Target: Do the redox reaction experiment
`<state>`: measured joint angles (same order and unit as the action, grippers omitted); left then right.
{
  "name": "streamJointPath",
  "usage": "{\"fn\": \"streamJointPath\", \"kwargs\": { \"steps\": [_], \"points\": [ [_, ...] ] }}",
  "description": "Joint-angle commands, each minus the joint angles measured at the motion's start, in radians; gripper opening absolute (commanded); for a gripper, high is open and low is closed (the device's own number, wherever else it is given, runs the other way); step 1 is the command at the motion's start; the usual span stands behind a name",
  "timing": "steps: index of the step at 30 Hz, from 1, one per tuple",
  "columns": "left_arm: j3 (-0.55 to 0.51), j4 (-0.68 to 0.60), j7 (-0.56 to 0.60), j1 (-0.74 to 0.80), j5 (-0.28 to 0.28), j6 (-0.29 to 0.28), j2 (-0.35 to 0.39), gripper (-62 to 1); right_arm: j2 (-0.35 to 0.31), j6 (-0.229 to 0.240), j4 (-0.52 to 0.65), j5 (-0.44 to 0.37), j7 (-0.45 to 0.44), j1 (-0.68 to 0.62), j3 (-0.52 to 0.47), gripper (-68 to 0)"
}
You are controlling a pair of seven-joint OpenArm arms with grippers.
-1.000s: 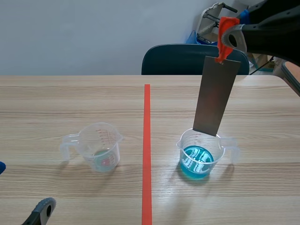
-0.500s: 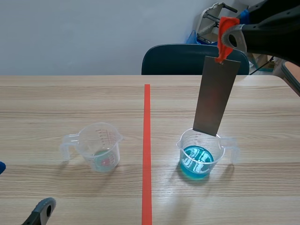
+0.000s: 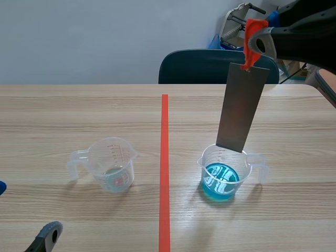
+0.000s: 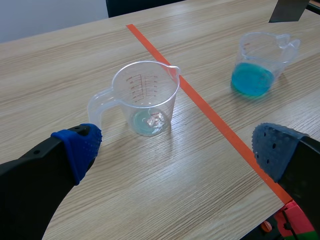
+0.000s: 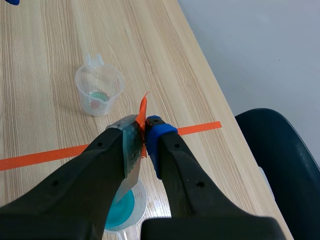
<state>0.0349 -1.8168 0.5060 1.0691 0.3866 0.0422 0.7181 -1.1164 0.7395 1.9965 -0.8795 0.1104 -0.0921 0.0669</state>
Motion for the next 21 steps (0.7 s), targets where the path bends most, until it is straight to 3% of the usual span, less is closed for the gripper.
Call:
{"fn": "streamJointPath", "kwargs": {
  "steps": [1,21],
  "points": [
    [-0.006,-0.024,0.018,-0.003,-0.002,0.0,-0.005,1.4,-0.003,0.006,0.006,-0.007,-0.015,0.021,-0.012,-66.7],
    [-0.006,-0.024,0.018,-0.003,-0.002,0.0,-0.005,1.4,0.006,0.006,0.006,-0.008,-0.014,0.077,-0.005,-66.7]
  ]
}}
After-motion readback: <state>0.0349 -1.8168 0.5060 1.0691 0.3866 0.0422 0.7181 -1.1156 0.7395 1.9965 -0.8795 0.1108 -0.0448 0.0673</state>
